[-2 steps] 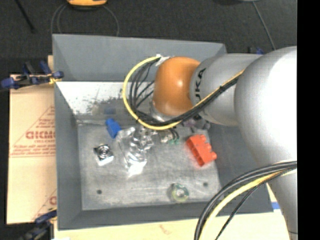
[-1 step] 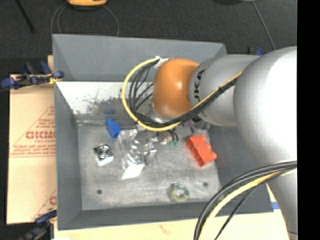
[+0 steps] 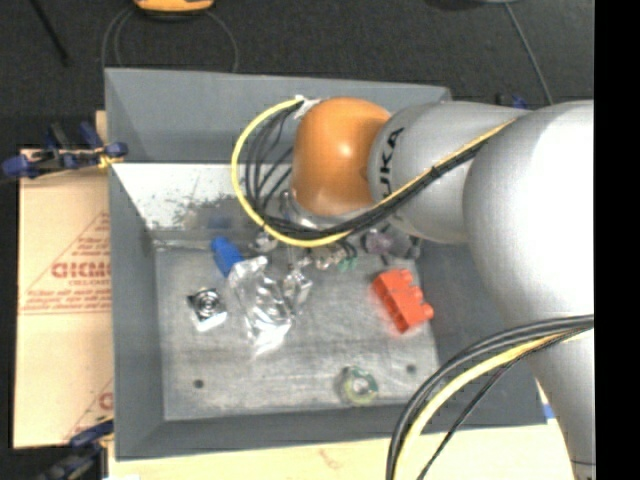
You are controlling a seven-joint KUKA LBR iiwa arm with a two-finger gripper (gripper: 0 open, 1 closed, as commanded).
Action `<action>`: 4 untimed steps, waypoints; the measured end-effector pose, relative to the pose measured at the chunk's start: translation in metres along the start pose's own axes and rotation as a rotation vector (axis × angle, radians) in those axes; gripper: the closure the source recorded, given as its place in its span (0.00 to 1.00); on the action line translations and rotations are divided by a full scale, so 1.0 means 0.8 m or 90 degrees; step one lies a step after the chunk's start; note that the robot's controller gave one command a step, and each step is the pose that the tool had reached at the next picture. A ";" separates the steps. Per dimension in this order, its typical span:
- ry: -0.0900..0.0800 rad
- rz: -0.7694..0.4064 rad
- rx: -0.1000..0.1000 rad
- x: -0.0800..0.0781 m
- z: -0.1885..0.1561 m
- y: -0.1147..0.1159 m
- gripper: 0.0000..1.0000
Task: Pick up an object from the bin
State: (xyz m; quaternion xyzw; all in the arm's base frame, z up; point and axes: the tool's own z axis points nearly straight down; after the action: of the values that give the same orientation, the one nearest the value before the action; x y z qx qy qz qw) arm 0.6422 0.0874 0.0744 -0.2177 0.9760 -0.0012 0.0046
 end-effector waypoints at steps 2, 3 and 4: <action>-0.010 -0.033 -0.001 -0.044 -0.030 0.099 0.00; -0.001 -0.360 -0.003 -0.052 -0.016 0.126 0.00; -0.002 -0.357 -0.004 -0.053 -0.018 0.126 1.00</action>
Offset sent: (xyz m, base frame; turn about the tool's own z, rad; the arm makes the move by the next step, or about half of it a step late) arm 0.0129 0.0523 0.0341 -0.3124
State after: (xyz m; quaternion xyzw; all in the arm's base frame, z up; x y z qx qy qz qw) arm 0.6377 0.1967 0.0891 -0.4795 0.8775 0.0008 0.0053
